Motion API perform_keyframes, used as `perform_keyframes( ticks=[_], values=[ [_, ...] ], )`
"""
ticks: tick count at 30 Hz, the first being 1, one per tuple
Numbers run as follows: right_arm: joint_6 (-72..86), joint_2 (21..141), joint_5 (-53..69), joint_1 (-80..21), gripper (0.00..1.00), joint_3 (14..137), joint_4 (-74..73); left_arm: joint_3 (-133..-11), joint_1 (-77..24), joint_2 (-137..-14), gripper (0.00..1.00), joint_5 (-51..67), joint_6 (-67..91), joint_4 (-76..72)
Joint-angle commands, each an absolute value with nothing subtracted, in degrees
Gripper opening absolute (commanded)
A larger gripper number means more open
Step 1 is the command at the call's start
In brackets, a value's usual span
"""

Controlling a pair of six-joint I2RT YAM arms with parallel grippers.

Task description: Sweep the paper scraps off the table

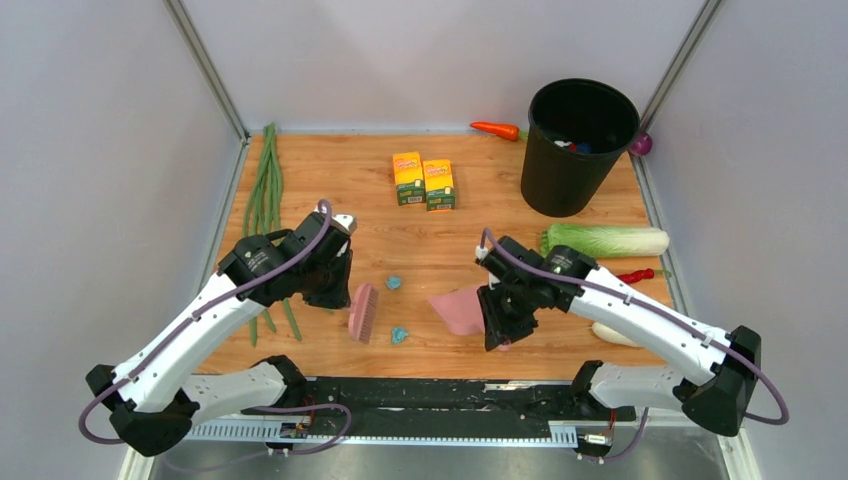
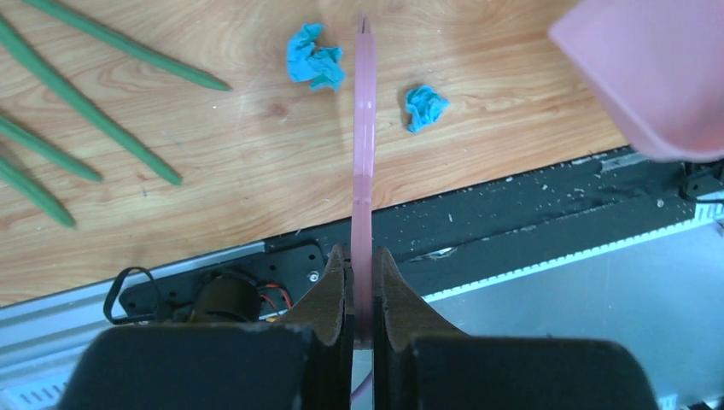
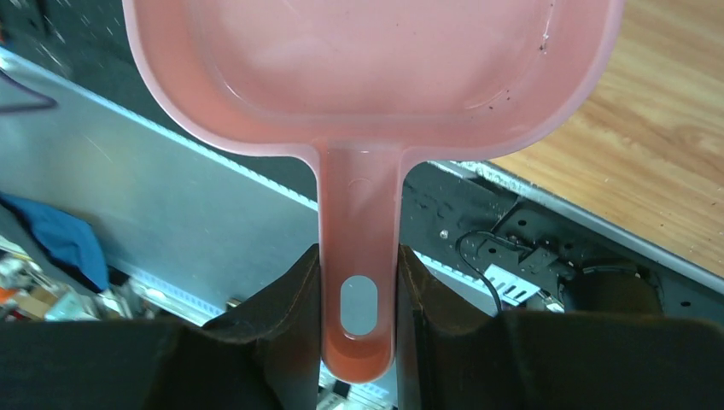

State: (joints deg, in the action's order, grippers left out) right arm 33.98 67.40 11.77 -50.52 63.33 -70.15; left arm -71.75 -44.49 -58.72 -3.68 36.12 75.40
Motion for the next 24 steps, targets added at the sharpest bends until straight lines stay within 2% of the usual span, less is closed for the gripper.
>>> perform_keyframes(
  ticks=[1,6,15,24],
  values=[
    [38.06,64.43,10.36,-56.68,0.0,61.44,-73.12,-72.43,-44.56,-57.4,0.0,-8.26,38.14,75.94],
    [36.39,63.63,10.03,-61.42,0.0,60.03,-74.35,-68.74,-44.65,-57.66,0.0,-7.12,37.44,73.39],
    [39.82,70.57,1.06,-80.14,0.0,55.02,-67.86,-65.04,-44.65,-61.25,0.0,-5.01,33.84,69.27],
    [33.93,78.83,-3.78,-81.39,0.0,57.48,-59.51,-65.74,-44.56,-67.84,0.0,-1.41,30.68,64.52]
  ],
)
